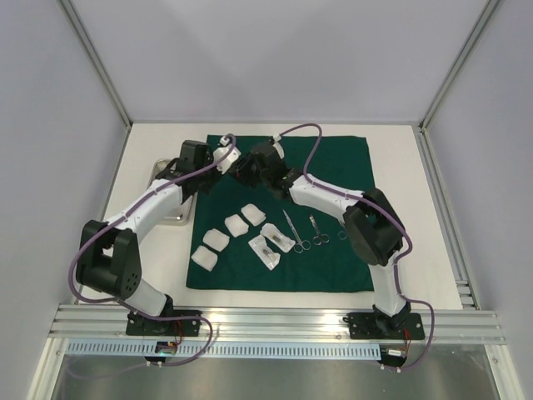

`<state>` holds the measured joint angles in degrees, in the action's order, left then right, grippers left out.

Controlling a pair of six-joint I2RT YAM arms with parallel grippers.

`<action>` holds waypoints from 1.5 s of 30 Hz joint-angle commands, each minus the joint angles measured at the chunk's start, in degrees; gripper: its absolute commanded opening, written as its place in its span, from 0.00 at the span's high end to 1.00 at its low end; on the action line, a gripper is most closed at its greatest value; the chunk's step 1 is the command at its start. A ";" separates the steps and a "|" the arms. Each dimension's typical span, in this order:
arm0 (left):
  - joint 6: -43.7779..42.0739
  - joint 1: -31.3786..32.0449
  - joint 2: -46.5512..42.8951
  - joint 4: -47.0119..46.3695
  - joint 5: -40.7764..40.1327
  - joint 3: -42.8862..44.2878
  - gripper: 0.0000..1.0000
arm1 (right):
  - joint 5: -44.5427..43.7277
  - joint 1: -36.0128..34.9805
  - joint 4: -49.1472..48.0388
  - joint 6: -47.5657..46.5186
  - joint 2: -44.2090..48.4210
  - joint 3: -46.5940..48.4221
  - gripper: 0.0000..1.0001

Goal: Prepare the surgical pack

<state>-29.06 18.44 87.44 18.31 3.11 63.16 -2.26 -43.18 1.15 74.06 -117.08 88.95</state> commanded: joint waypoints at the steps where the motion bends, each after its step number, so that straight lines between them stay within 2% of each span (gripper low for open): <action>1: 3.48 -5.33 1.42 1.82 0.31 2.85 1.00 | 0.68 1.25 -3.96 -2.60 2.38 -1.84 0.72; 10: 9.55 -24.04 4.23 5.25 7.69 0.31 1.00 | 1.30 2.83 -9.23 -5.86 6.33 -8.26 0.72; 14: 10.16 -27.84 7.04 4.63 7.35 -0.67 1.00 | 3.47 3.28 -9.67 -6.21 5.99 -9.14 0.72; 20: 9.72 -28.19 13.01 7.88 8.22 2.40 1.00 | 5.86 3.89 -10.11 -5.69 4.67 -9.23 0.72; 30: 9.99 -28.19 16.18 9.55 7.26 4.08 0.99 | 6.48 4.77 -10.38 -5.33 4.49 -10.20 0.73; 35: 11.57 -28.19 18.64 11.14 6.90 6.71 0.91 | 6.39 5.12 -10.38 -5.51 5.02 -10.72 0.73; 39: 12.01 -28.19 19.52 12.02 7.34 7.68 0.78 | 6.48 5.65 -10.38 -5.42 5.28 -11.25 0.72; 45: 11.57 -28.19 20.58 13.33 7.61 8.12 0.76 | 6.39 6.18 -10.73 -5.24 5.89 -11.95 0.72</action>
<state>-18.46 -9.76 106.94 29.43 10.07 69.87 3.81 -37.43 -7.57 69.14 -113.89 77.56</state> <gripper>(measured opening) 0.240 0.277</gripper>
